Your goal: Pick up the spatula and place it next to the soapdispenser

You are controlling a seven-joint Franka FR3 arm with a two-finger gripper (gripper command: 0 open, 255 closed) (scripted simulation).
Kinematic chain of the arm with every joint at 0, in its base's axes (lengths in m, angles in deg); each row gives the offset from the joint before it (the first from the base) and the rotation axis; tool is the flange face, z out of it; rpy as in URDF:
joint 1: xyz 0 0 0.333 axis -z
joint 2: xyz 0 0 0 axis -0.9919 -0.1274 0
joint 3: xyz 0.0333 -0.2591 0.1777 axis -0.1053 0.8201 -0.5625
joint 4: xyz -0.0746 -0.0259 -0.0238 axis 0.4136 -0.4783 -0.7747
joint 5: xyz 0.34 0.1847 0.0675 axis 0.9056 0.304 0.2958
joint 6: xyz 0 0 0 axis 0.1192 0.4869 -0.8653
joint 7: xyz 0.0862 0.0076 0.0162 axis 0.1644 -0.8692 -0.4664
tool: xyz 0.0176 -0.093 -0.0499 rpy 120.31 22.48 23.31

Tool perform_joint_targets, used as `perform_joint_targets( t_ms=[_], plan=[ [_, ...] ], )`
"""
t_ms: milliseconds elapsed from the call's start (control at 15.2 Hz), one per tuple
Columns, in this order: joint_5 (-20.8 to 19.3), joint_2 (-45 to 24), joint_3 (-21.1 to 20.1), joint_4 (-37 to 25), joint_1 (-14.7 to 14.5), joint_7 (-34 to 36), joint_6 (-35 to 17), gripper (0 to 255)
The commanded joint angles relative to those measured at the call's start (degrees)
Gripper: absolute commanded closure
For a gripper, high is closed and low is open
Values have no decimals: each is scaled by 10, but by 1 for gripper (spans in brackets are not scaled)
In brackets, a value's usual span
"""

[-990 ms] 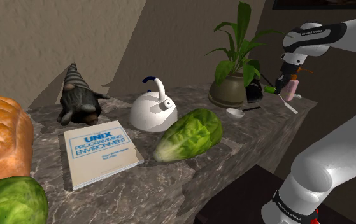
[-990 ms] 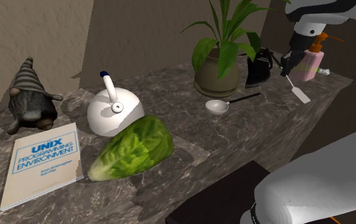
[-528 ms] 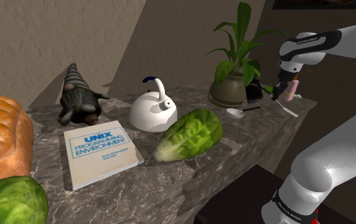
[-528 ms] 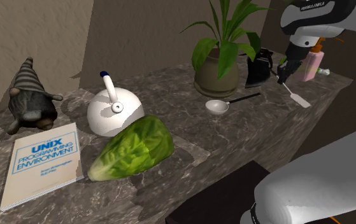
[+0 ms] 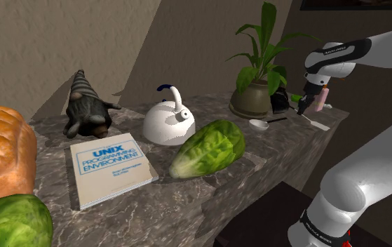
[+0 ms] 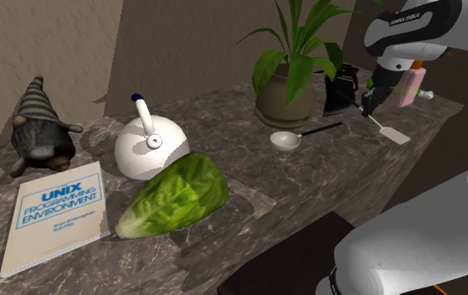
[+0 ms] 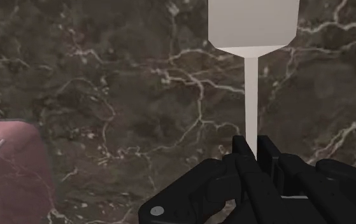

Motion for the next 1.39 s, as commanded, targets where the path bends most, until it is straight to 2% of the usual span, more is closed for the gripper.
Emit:
perform_joint_targets(
  t_ms=[0,132,198,528,792,1320],
  plan=[
    [-1,-1,1,2,1,0,-1,255],
    [-1,-1,1,2,1,0,-1,255],
    [-1,-1,1,2,1,0,-1,0],
    [-1,-1,1,2,1,0,-1,0],
    [-5,16,-14,-58,2,5,73,0],
    [-5,16,-14,-58,2,5,73,0]
  ],
)
